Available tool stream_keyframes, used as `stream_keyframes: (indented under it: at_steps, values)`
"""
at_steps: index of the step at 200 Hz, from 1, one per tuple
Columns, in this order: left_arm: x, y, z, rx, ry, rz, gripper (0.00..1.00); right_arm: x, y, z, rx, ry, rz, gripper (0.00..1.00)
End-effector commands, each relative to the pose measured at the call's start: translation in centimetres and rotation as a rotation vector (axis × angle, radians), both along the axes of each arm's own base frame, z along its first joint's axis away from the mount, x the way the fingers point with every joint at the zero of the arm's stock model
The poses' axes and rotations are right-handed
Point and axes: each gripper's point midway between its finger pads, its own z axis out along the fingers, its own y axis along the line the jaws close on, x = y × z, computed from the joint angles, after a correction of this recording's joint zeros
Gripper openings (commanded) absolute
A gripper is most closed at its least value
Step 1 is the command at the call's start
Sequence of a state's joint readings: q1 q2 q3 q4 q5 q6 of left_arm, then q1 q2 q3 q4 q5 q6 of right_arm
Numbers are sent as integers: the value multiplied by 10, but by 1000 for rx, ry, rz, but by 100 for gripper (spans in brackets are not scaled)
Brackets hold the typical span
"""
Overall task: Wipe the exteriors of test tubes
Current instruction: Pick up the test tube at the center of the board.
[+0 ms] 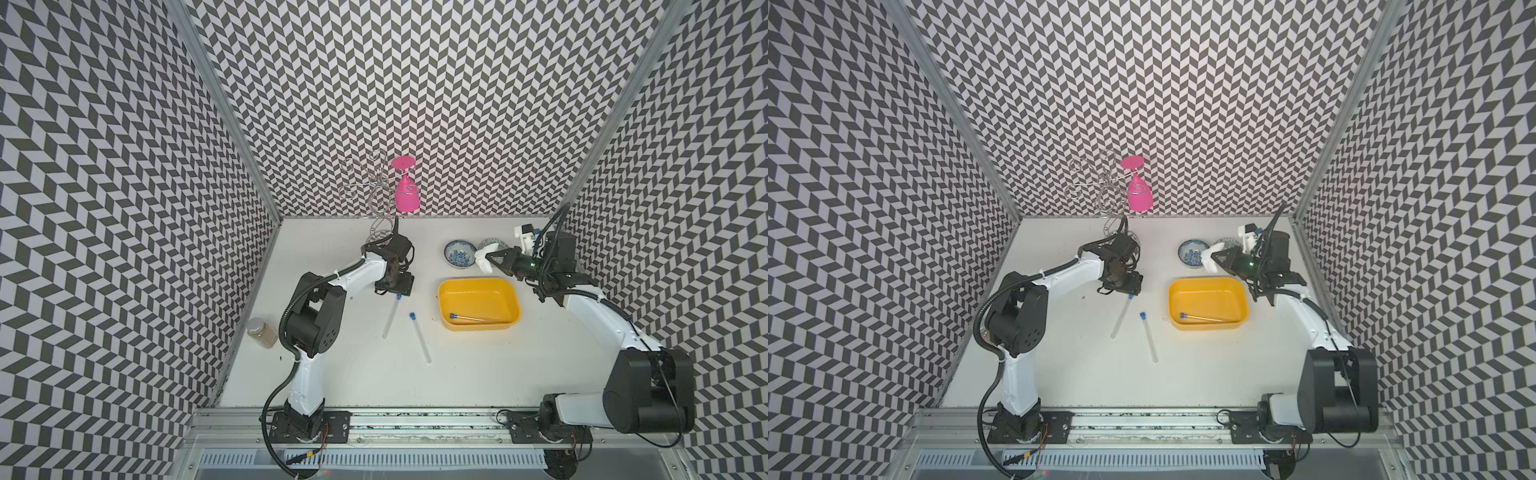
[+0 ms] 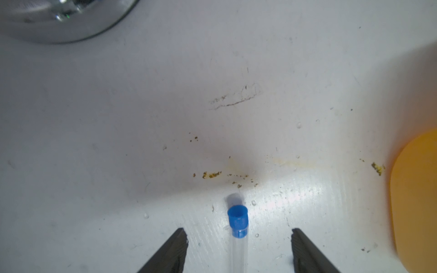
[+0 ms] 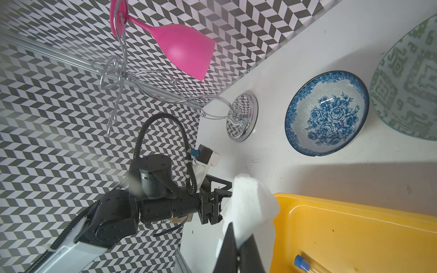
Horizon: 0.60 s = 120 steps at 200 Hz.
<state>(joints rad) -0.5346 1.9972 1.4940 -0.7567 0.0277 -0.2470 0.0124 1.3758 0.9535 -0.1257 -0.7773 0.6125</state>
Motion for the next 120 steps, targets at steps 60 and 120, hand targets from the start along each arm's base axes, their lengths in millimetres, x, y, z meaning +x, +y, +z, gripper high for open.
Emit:
stream_keyframes:
  at_steps: [60,120]
  values:
    - [-18,-3,-27,16,31,-25,64,3,4,-2,2,-27,12,0]
    - [-20,-2,-48,34,58,-31,40,1,5,-6,-11,-22,18,0]
